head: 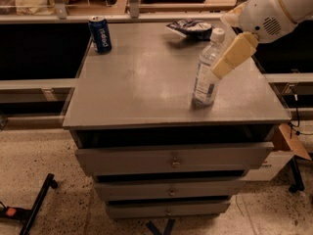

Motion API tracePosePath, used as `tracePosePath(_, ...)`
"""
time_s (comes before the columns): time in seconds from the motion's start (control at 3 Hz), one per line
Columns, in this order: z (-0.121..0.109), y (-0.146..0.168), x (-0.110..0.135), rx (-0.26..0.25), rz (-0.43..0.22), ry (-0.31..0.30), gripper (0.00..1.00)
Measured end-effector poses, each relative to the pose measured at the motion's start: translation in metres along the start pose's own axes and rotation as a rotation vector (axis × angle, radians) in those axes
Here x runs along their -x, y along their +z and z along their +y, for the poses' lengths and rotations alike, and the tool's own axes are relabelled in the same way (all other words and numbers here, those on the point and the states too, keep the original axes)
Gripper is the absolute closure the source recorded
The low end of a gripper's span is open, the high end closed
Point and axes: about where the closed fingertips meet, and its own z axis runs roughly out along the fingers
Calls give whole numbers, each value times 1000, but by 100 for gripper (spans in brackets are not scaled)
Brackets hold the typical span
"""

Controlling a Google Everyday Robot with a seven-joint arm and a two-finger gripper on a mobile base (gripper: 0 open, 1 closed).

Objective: Move blue plastic bottle near pepsi can

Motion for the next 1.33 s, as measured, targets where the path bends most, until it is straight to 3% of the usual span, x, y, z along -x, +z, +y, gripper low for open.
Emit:
tracePosePath(0.67,-15,36,-4,2,-29,50,0)
tracePosePath(1.33,-28,49,-28,-13,-52,104,0)
